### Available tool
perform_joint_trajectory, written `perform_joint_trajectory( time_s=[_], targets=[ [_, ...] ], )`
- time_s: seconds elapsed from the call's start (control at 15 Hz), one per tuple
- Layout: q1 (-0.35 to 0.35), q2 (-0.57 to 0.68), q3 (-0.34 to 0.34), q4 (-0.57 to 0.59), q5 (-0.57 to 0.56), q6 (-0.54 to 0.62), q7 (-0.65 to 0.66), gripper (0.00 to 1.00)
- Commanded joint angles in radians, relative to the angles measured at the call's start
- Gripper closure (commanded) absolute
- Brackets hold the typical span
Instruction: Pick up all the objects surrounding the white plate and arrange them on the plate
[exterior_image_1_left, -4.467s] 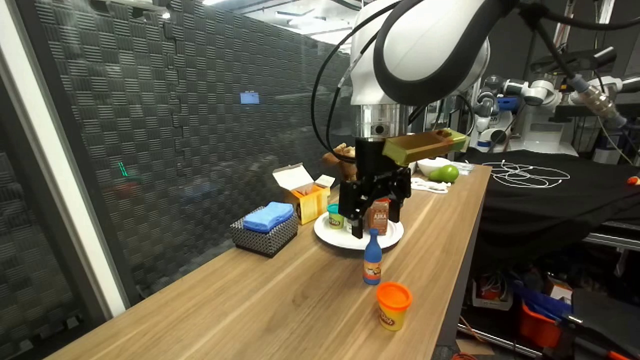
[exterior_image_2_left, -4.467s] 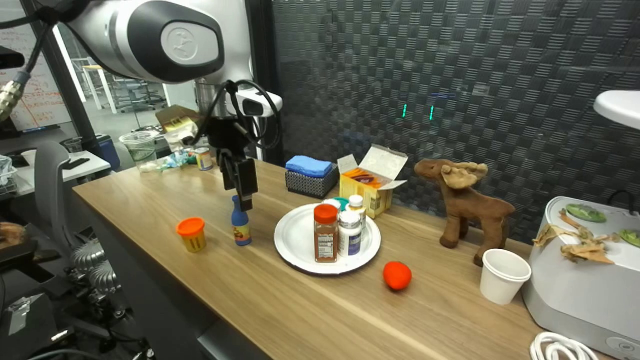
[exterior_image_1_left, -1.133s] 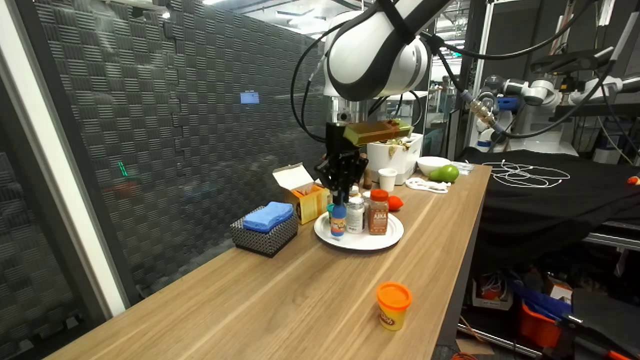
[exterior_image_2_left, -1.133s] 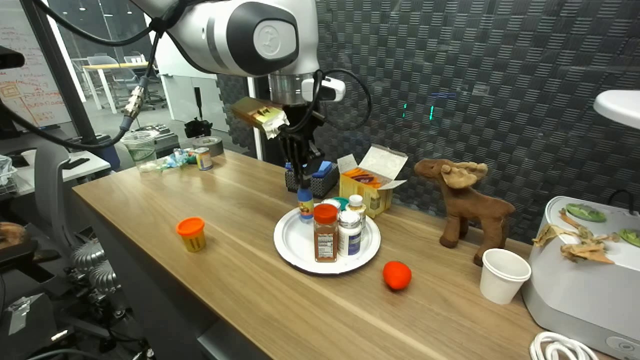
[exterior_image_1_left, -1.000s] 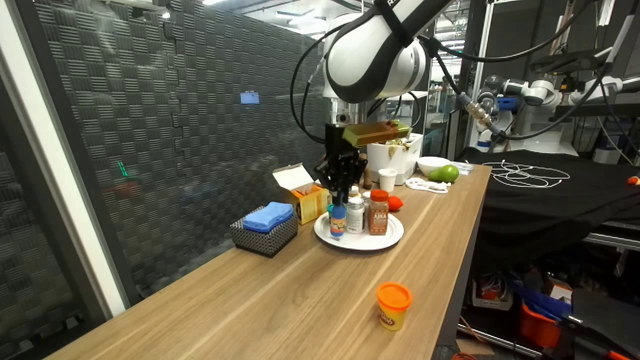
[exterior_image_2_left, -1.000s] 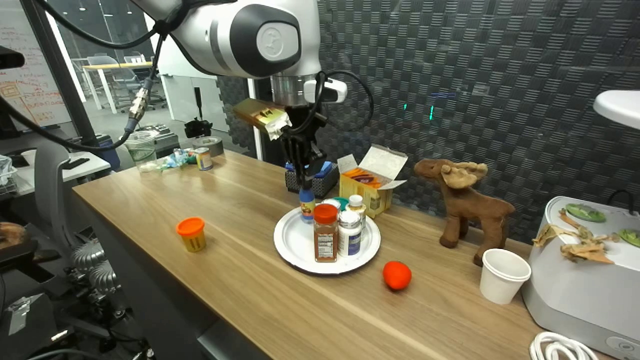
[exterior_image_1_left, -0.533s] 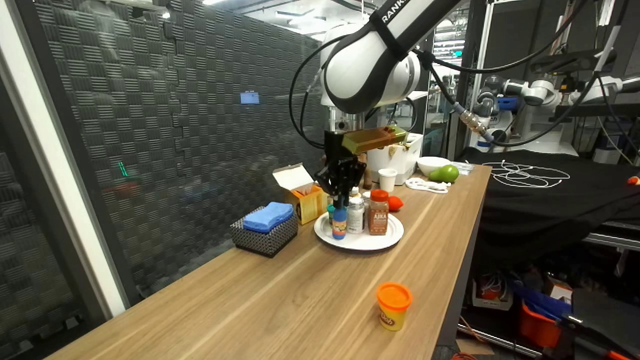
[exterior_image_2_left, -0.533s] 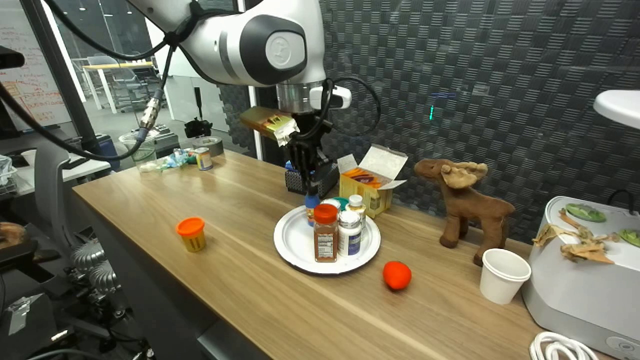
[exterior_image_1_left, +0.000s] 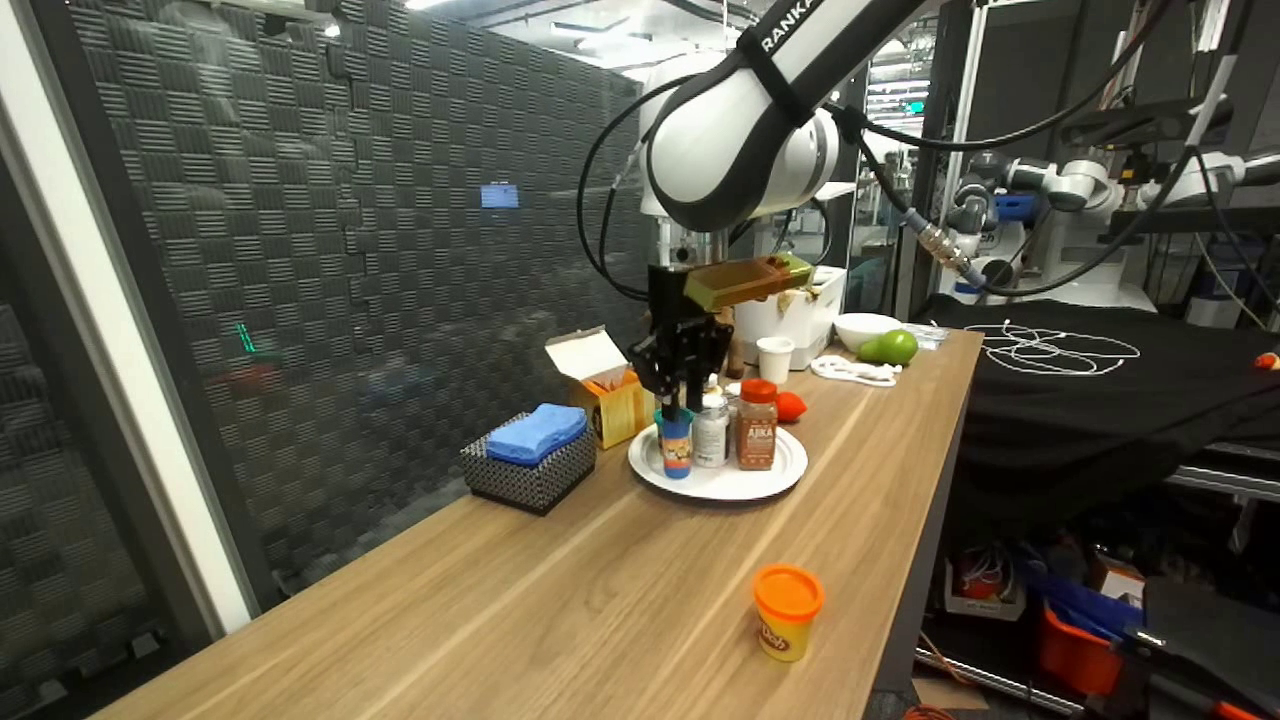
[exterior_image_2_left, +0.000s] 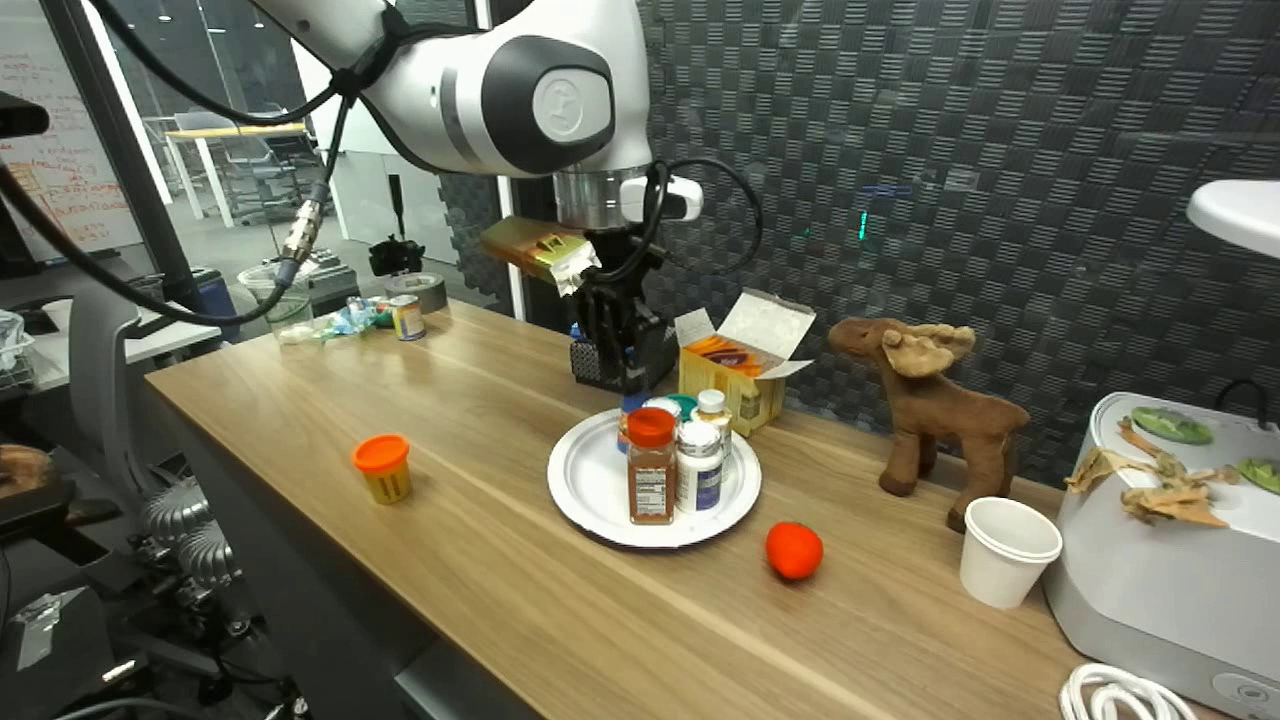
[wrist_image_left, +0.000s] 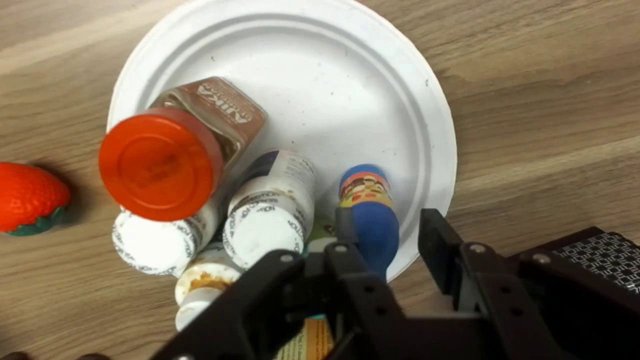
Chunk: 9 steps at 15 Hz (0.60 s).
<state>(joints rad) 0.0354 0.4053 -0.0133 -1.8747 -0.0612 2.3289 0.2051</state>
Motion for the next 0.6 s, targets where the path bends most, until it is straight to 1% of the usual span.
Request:
perform_joint_trajectory(
  time_s=[0.0, 0.13, 0.27, 0.53],
  targets=[
    [0.011, -0.002, -0.013, 0.02, -0.017, 0.008, -0.005, 0.29],
    [0.015, -0.01, -0.017, 0.017, -0.028, 0.014, 0.003, 0.13],
    [0.019, -0.025, -0.019, 0.007, -0.038, 0.025, 0.009, 0.01],
    [0.038, -0.08, -0.019, -0.038, -0.067, 0.049, 0.032, 0.0]
  ],
)
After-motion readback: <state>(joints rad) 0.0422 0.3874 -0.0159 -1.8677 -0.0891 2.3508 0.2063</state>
